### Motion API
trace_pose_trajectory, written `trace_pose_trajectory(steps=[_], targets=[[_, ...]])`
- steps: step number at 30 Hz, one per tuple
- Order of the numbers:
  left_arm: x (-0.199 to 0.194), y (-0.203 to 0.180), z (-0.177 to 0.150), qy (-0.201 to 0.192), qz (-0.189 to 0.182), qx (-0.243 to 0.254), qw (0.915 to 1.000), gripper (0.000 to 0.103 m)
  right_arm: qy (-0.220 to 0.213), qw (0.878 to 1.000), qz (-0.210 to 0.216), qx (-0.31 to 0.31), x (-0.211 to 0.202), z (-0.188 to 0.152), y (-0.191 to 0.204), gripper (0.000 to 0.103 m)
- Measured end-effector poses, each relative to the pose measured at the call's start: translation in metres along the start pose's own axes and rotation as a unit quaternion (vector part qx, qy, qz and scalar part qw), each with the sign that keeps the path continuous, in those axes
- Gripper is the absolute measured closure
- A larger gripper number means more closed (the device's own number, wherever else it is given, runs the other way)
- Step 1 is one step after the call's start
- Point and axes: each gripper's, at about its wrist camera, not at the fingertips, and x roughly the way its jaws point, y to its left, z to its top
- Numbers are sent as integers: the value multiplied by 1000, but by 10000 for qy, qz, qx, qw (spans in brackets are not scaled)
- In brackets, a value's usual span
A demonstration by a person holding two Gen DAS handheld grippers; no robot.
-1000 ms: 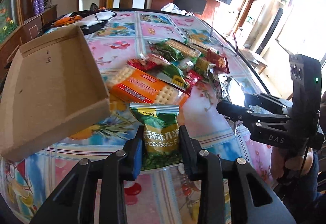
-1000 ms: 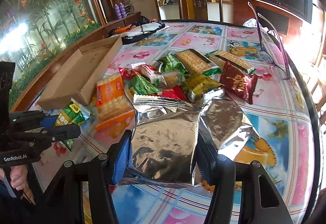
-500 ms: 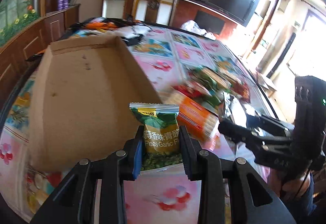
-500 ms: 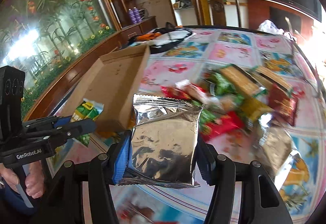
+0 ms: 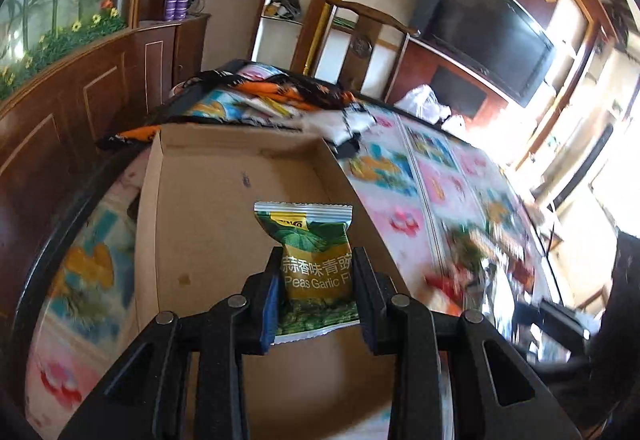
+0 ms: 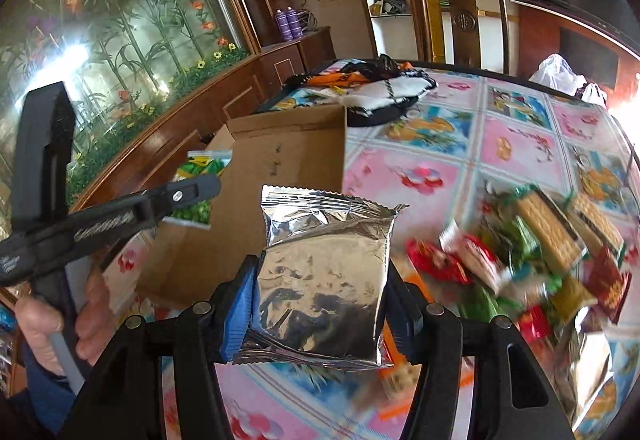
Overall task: Organize snacks
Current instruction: 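Carry the green packet in the left tool while the right tool carries the silver packet to the box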
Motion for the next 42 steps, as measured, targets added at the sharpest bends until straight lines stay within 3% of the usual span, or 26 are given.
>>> trace_pose_trajectory(steps=[6, 13, 20, 27, 31, 42], targets=[[39, 28, 36, 183, 115, -304, 9993, 72, 83, 9999, -77, -34, 17, 31, 13, 40], [77, 62, 40, 450, 345, -496, 9972, 72, 224, 9986, -411, -260, 57, 61, 32, 40], [75, 58, 38, 403, 344, -331, 9980, 72, 463, 9980, -421, -55, 102, 83, 32, 40], [75, 68, 39, 431, 332, -604, 9967, 72, 506, 9963, -587, 372, 133, 112, 17, 40], [75, 70, 39, 445, 328, -672, 9962, 72, 616, 9950, -440, 657, 148, 128, 7, 40], [79, 69, 38, 520, 504, -649, 9953, 72, 956, 9933, -457, 453, 190, 135, 20, 41]])
